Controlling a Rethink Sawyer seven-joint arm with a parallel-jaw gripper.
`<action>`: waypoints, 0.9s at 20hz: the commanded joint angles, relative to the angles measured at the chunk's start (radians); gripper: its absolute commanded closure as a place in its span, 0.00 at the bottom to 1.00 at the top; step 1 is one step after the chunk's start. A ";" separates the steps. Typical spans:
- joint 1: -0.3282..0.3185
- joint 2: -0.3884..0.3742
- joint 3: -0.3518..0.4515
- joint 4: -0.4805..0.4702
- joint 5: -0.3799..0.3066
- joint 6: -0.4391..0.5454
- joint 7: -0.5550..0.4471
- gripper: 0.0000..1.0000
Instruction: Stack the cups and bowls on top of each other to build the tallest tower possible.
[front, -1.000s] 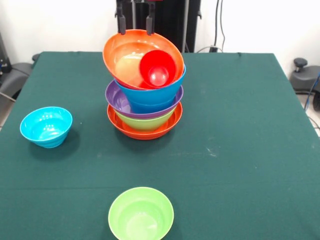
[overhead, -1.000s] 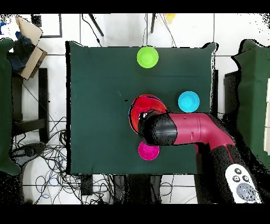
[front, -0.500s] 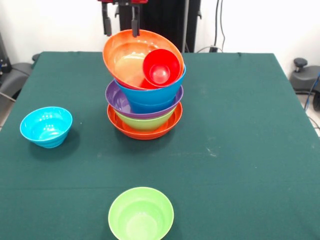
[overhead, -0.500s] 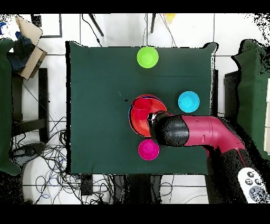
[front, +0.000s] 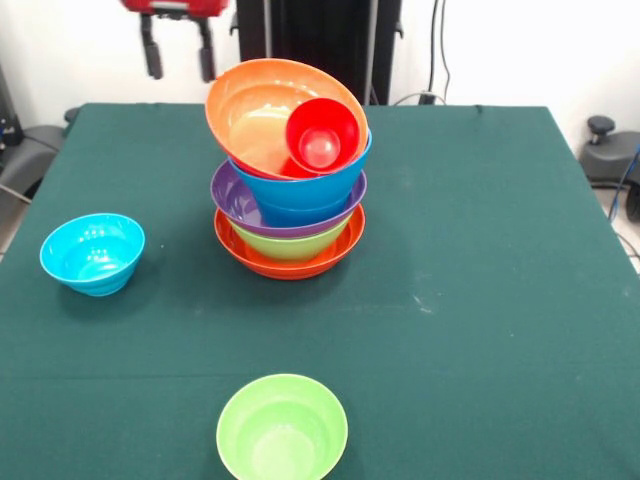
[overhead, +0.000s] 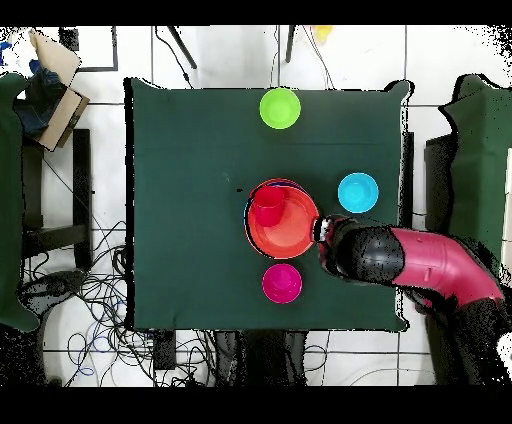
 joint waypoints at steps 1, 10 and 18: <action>-0.065 0.158 0.072 -0.123 -0.048 0.038 -0.197 0.00; -0.156 0.337 0.104 -0.251 -0.119 0.001 -0.268 0.00; -0.157 0.419 0.064 -0.223 -0.252 -0.138 -0.178 0.00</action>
